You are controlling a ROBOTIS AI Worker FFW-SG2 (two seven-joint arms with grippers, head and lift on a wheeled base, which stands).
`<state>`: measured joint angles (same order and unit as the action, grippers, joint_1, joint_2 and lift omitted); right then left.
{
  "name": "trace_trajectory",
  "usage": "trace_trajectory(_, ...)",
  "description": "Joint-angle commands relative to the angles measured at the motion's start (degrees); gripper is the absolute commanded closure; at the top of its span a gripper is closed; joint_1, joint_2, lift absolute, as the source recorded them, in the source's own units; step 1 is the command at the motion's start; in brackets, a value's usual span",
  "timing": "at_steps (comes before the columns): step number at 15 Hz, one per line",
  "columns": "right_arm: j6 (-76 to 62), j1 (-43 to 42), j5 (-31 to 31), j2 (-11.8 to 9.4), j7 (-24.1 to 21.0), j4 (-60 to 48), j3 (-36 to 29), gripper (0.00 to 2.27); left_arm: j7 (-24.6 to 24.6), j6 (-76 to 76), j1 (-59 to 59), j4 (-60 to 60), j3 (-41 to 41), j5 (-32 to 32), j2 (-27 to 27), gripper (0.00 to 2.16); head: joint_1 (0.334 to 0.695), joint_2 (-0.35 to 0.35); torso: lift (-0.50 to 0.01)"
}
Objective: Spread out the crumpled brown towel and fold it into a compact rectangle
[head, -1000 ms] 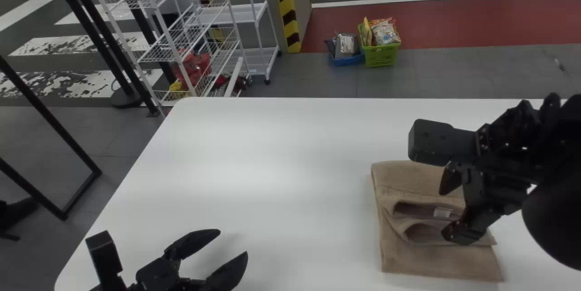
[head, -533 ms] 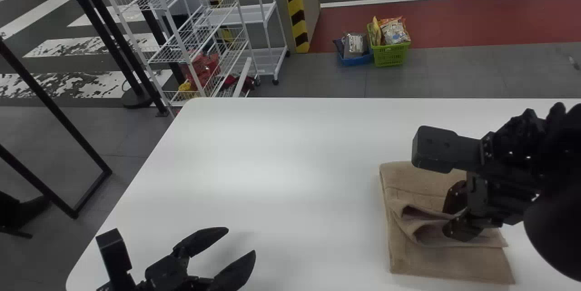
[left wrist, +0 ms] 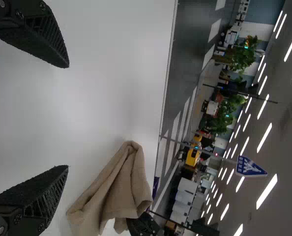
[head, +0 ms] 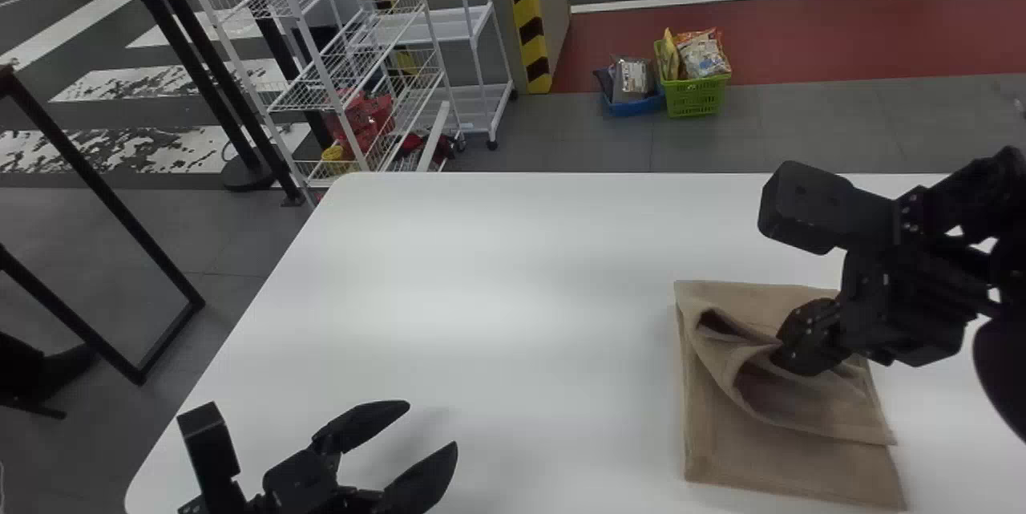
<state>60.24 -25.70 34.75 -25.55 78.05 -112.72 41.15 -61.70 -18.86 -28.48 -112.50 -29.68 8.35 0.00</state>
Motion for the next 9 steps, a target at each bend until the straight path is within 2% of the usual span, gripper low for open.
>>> trace_trajectory(1,1.42,1.27,-0.92,-0.82,0.28,-3.47,-1.07,1.51,0.00,-0.09,0.00,-0.17,0.07,0.00,-0.15,0.08,0.695,0.292,-0.127)
trace_trajectory(4,2.30,3.11,-1.71,-2.66,0.28,-8.48,-2.22,1.51,0.00,-0.09,0.00,-0.17,0.15,-0.09,-0.15,0.08,0.695,0.299,-0.127)
trace_trajectory(9,2.13,5.84,-0.83,-5.65,0.28,-10.06,-2.22,1.50,0.09,-0.09,0.00,0.09,0.42,-0.18,-0.15,0.08,0.695,0.290,-0.127)
